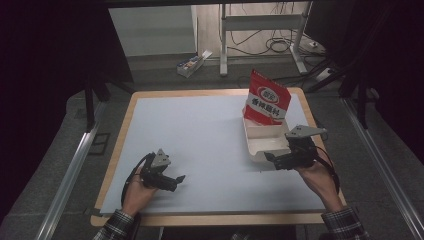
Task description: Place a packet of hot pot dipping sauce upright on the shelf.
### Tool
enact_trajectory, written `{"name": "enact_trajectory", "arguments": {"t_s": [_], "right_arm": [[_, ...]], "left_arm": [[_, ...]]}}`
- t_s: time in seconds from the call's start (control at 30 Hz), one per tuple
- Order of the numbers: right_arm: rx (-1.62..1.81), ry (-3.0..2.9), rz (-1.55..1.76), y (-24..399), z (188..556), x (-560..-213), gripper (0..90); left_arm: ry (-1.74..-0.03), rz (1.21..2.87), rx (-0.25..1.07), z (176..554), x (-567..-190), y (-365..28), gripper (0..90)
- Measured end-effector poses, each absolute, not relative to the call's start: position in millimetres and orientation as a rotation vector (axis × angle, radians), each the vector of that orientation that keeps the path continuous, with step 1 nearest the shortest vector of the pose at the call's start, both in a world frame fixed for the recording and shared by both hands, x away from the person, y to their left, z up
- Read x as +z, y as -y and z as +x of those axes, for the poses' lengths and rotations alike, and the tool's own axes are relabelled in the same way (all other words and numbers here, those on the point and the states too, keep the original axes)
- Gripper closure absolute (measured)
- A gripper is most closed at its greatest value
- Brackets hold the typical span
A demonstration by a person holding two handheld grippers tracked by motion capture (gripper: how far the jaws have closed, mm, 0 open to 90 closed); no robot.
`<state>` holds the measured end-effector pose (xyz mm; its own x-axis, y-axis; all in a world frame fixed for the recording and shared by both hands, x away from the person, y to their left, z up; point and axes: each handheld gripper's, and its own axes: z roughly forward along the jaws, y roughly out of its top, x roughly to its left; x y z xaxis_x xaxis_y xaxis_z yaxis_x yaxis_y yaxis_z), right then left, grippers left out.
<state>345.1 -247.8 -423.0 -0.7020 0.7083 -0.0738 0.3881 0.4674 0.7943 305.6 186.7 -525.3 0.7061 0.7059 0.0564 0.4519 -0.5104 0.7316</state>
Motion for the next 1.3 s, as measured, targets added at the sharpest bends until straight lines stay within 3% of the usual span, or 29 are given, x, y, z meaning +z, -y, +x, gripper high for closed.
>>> {"name": "enact_trajectory", "arguments": {"t_s": [0.5,1.3], "right_arm": [[1.15,-2.327,0.904,254.4,314.0,-436.4,0.6],[1.055,-2.404,0.93,271.1,293.3,-499.4,1.4]], "left_arm": [[-0.881,2.184,0.429,305.4,-524.2,-187.4,4.6],[-0.851,2.206,0.474,304.4,-526.2,-185.4,4.4]]}}
